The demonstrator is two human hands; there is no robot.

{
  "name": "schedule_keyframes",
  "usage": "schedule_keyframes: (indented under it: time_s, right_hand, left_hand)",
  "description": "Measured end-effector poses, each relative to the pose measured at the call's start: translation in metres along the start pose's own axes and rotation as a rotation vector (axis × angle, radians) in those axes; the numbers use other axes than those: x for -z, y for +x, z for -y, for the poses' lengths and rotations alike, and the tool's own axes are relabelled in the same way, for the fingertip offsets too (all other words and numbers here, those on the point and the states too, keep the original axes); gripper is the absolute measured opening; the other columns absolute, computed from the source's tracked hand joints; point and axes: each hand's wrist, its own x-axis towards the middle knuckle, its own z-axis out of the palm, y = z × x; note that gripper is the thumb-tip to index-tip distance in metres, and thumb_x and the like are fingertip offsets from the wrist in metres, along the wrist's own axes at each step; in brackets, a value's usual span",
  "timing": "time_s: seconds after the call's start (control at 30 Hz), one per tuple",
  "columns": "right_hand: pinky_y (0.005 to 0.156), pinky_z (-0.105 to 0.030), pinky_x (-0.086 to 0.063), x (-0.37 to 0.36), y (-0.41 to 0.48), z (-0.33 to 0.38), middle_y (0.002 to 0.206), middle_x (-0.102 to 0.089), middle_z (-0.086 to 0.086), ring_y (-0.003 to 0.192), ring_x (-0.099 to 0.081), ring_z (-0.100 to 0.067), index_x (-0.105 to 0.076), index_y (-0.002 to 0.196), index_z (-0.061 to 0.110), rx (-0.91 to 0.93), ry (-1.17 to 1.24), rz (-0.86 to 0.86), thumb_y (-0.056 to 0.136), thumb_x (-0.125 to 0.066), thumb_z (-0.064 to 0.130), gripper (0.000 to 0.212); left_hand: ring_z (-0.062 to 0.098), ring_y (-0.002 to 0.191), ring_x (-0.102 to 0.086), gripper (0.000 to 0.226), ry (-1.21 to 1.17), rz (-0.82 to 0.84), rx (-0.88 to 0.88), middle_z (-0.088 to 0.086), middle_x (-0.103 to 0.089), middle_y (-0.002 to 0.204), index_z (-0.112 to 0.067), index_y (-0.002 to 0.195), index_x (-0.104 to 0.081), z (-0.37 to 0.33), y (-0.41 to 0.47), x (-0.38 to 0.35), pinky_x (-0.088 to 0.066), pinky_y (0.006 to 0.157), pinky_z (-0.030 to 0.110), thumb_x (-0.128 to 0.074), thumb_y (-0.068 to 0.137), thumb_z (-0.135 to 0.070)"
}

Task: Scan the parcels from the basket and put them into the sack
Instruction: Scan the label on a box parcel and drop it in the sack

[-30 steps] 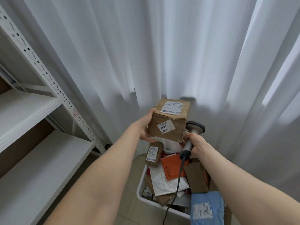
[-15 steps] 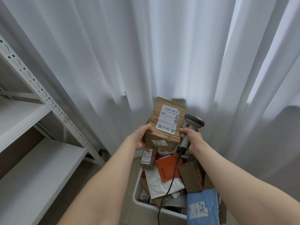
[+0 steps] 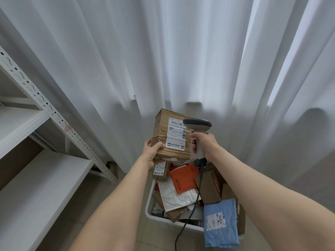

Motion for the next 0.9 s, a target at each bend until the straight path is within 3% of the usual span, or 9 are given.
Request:
schedule_keyframes:
  time_s: [0.23,0.6,0.9]
  right_hand:
    - [0.046,-0.025,-0.044,-0.010,-0.017,0.002,0.060,-0.053,-0.006,0.049,-0.047,-0.015,-0.058,0.084,0.007,-0.038,-0.097,0.023,0.088,-0.062,0.006,0.006]
    - [0.043,-0.021,-0.041,-0.035,-0.036,0.007,0.060,-0.048,-0.004,0.045,-0.043,-0.012,-0.055,0.094,0.005,-0.055,-0.159,0.076,0.089,-0.057,0.004,0.005]
    - [0.049,-0.025,-0.040,-0.061,-0.050,0.002,0.061,-0.048,-0.005,0.049,-0.042,-0.015,-0.055,0.093,0.005,-0.031,-0.216,0.093,0.088,-0.057,0.004,0.005]
  left_hand:
    - [0.029,0.092,-0.062,0.067,0.004,-0.038,-0.007,0.013,-0.058,0.115,-0.028,0.133,-0.035,0.013,0.001,0.016,-0.056,0.076,0.052,-0.068,0.078,-0.007]
    - [0.026,0.085,-0.062,0.067,-0.043,-0.078,-0.019,0.012,-0.056,0.116,-0.026,0.133,-0.035,0.019,-0.004,0.045,-0.054,0.080,0.055,-0.068,0.078,-0.007]
    - [0.034,0.104,-0.059,0.069,-0.154,-0.079,0.013,0.014,-0.054,0.117,-0.025,0.135,-0.035,0.021,-0.011,0.064,-0.050,0.086,0.062,-0.069,0.078,-0.006]
